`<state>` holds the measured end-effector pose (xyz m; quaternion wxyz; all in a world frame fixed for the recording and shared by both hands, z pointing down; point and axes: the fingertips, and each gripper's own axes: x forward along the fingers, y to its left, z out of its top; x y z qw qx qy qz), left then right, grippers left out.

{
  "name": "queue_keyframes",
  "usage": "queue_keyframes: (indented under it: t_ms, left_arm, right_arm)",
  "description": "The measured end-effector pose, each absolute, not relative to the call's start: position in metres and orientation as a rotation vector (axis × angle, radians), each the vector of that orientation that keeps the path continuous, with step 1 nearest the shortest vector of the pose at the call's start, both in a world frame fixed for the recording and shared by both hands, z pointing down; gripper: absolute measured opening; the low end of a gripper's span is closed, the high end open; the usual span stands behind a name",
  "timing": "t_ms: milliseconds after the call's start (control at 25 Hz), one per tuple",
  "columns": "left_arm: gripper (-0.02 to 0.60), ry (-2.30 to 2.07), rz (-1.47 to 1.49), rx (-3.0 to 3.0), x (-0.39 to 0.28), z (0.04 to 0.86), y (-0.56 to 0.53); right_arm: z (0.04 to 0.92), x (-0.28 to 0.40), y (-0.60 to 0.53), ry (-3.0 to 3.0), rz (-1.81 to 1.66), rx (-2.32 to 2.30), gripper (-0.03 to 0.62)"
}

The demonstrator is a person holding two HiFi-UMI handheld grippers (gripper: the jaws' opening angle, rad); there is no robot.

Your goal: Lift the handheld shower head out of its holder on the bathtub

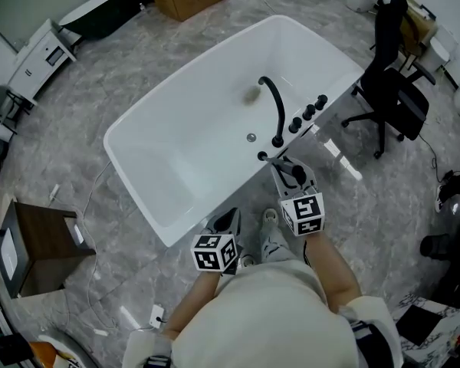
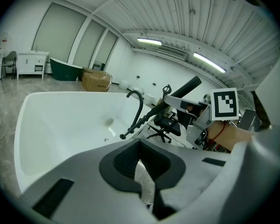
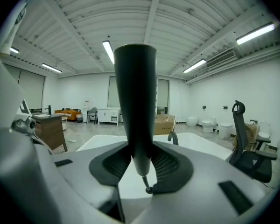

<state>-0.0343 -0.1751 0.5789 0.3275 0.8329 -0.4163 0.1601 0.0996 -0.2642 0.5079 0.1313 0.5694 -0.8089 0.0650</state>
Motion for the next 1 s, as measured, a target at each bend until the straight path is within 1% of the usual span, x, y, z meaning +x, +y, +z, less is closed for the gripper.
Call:
queue_keyframes:
  t_ms: [600, 1000]
  left_arm:
    - [0.020, -1.141, 0.360, 2.195, -0.066, 0.564, -0.121]
    - [0.020, -1.161, 0.311, 2.225, -0.070, 0.551, -0.095]
  right_arm:
    - [0.437, 0.090, -0.186, -2.406, 0.036, 1.766, 0.143]
    - [0.403, 0.084, -0.139, -2.444, -0.058, 1.760, 0.143]
